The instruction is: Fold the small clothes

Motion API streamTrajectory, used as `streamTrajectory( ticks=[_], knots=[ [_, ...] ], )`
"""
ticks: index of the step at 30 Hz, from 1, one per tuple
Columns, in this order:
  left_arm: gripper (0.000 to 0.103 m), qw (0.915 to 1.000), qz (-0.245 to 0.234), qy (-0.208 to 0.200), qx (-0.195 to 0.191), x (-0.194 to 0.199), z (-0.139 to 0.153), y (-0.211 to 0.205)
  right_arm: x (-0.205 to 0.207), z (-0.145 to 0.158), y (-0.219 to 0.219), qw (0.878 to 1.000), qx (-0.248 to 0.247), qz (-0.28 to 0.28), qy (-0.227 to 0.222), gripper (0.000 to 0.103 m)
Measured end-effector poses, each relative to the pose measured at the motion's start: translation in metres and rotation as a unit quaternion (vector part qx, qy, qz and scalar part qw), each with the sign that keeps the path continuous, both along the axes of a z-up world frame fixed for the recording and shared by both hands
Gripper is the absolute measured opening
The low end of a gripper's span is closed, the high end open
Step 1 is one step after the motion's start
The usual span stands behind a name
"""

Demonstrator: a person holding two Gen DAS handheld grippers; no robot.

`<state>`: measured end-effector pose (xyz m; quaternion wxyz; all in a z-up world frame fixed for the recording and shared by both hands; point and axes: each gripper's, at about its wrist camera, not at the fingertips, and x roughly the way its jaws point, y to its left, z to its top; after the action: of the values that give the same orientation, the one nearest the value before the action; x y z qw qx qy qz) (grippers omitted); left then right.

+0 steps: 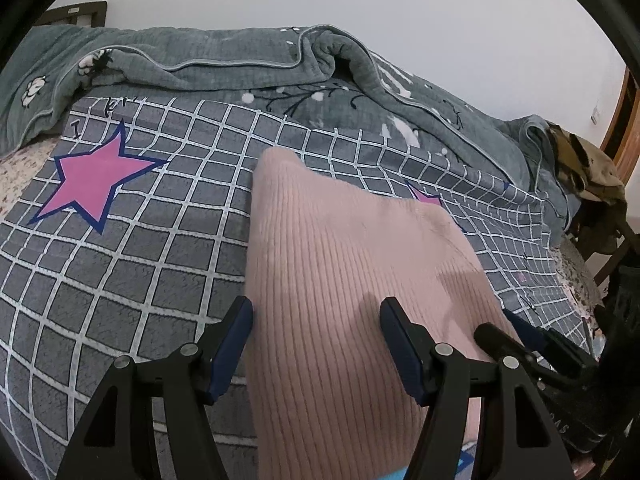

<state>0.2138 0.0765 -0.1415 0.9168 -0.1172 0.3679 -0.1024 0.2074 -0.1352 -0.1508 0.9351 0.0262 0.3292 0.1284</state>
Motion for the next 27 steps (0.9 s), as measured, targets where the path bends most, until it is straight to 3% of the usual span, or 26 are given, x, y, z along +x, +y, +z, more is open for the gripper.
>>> streamTrajectory(
  ticks=[7,15,19,22,25,27],
  knots=[
    [0.065,0.9995,-0.010,0.000,0.032,-0.011,-0.002,-0.007,-0.013,0.001,-0.006,1.000,0.013,-0.006,0.017,0.047],
    [0.067,0.9999,-0.004,0.005,0.015,-0.032,-0.006,-0.005,-0.053,0.029,-0.027,0.999,0.015,-0.043,0.011,0.047],
    [0.067,0.9999,-0.002,0.004,0.015,-0.059,-0.007,-0.007,-0.075,0.048,-0.038,0.998,0.004,-0.068,0.003,0.056],
    [0.067,0.9994,-0.001,-0.004,0.033,-0.084,0.005,-0.013,-0.092,0.059,-0.049,0.996,0.001,-0.084,0.004,0.056],
    [0.068,0.9982,0.012,-0.035,0.047,-0.113,0.037,-0.017,-0.106,0.070,-0.058,0.996,0.007,-0.091,0.011,0.057],
    [0.076,0.9970,0.017,-0.054,0.053,-0.130,0.059,-0.021,-0.117,0.078,-0.060,0.996,0.006,-0.085,0.015,0.057]
  ],
)
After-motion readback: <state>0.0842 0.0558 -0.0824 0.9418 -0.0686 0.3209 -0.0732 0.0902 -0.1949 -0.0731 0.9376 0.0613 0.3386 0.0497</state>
